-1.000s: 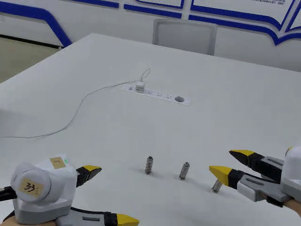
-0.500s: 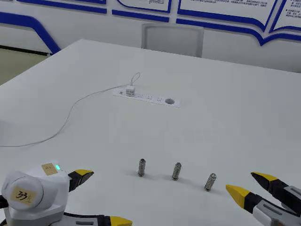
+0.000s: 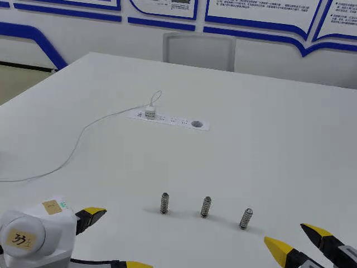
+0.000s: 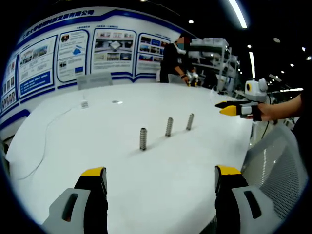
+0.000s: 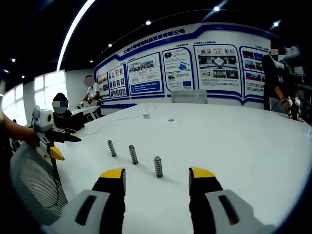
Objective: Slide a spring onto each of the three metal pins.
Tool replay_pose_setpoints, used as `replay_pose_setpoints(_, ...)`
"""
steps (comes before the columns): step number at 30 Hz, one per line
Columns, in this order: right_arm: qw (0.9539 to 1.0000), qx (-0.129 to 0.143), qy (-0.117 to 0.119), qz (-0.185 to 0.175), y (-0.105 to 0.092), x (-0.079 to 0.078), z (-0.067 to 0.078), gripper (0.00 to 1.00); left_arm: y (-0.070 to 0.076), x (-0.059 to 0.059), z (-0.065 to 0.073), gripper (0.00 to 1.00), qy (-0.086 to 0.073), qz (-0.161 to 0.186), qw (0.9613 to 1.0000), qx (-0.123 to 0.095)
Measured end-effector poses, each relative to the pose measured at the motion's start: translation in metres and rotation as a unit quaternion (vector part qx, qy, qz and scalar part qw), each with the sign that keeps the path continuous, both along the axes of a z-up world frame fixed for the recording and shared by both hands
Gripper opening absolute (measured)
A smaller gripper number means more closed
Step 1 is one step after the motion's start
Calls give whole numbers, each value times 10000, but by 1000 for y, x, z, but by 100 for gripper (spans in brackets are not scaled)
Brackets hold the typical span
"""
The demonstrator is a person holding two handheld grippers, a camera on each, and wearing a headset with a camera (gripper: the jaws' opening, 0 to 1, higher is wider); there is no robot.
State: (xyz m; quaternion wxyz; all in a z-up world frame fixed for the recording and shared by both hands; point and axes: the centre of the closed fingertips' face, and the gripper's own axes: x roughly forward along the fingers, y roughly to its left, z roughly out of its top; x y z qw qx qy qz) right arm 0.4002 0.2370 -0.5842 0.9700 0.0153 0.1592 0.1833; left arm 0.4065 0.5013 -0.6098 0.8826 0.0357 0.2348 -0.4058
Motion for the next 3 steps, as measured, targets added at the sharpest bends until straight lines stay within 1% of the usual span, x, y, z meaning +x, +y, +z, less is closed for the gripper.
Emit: replay_pose_setpoints(3,10000,-9,26,-2,2,-3,-4,53,1,1,0,93,0,15,10000,-2)
